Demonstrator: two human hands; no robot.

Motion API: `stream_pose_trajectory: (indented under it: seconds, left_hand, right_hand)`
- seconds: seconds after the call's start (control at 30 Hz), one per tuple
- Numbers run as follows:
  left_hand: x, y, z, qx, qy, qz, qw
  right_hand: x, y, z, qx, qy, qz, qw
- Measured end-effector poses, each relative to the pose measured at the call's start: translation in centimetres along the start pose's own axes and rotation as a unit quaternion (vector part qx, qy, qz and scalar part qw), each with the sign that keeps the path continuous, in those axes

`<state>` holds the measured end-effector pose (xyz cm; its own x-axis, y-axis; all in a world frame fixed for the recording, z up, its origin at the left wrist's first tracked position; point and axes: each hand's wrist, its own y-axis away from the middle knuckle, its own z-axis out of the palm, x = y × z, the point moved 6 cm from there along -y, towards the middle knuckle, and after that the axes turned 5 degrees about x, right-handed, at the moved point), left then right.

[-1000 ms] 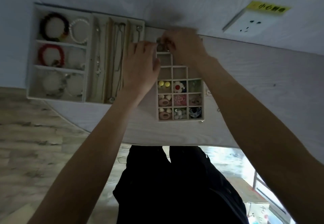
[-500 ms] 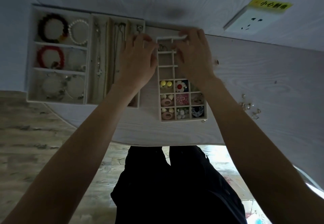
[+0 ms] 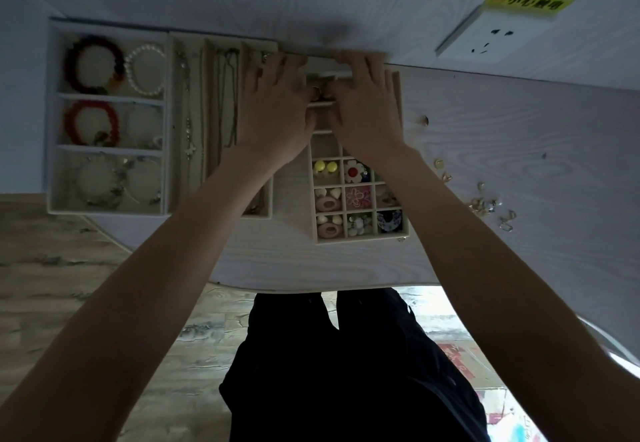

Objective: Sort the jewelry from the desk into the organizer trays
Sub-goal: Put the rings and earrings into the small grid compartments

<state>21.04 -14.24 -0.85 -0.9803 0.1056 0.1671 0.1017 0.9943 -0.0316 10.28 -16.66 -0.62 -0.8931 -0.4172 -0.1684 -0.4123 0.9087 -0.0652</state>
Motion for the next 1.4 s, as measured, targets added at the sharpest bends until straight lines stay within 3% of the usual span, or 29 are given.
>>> stream_pose_trajectory:
  seconds: [0.53,0.93,1.4]
  left_hand:
    - [0.4,0.3,0.2,0.023,0.001,0.007,1.000]
    - [-0.8,1.7,-0.5,0.076,0.059,-0.016,0.995]
    - [-0.9,2.0,-0.1,0.085,0.071,-0.016,0.994]
  right_hand:
    - [0.1,0.3,0.9,0.024,0.067,-0.021,0.997]
    - [0.2,1.1,0.0,0.052,0.029,-0.001,0.998]
    - [0.1,1.2,0.4,0.049,0.038,0.007,0.998]
